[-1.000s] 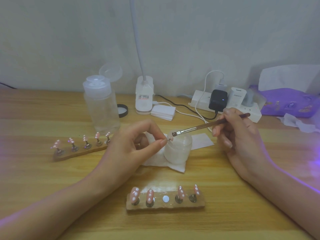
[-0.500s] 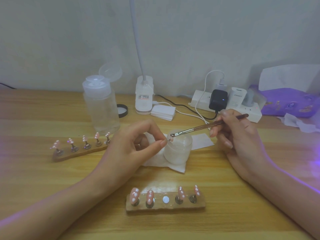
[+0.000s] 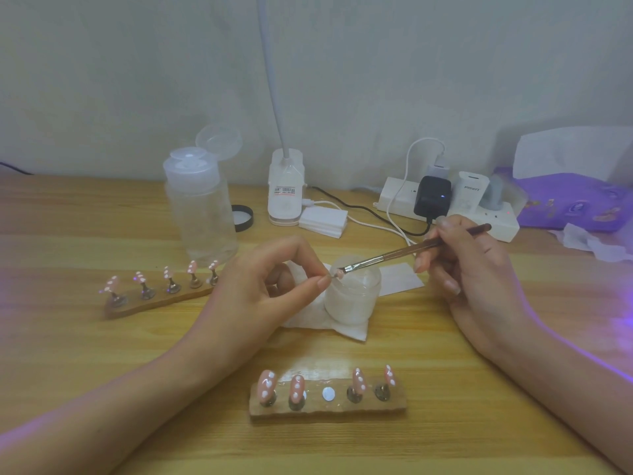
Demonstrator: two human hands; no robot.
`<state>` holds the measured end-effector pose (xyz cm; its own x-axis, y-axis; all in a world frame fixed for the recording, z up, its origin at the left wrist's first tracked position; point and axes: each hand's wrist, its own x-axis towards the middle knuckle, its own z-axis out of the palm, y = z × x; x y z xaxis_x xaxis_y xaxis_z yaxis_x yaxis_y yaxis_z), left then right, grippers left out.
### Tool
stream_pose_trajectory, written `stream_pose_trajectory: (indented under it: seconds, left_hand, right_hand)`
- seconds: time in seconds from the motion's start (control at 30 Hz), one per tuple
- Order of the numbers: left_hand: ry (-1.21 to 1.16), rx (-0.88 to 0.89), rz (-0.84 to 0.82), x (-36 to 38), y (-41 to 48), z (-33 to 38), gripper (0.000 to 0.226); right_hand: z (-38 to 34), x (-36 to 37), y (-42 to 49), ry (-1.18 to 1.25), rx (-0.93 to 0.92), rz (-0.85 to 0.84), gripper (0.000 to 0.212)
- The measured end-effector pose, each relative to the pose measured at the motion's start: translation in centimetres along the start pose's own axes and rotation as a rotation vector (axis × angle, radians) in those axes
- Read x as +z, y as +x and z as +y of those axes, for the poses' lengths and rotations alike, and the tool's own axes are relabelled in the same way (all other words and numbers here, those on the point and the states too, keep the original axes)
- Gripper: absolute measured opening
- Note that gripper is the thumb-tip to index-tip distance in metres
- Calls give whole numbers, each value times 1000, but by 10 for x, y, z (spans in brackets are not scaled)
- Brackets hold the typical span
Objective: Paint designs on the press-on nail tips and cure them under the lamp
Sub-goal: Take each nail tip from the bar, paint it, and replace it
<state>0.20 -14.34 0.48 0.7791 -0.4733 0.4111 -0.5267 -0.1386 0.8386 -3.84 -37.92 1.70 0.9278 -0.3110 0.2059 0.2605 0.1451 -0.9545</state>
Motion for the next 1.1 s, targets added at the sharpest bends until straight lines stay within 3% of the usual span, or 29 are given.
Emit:
stream_pose_trajectory:
  seconds: [0.83,0.97,1.1]
  left_hand:
    - [-13,-14,-3,0,0,-1,12]
    - [-12,-20,-7,0,0,-1,12]
    - [-5,-17,-10,0,0,-1,12]
  right_hand:
    - [1,-2,1,16,-5,18,24]
    - [0,0,-1,13,-20,-43,24]
    - [1,-2,1,14,-3,18,28]
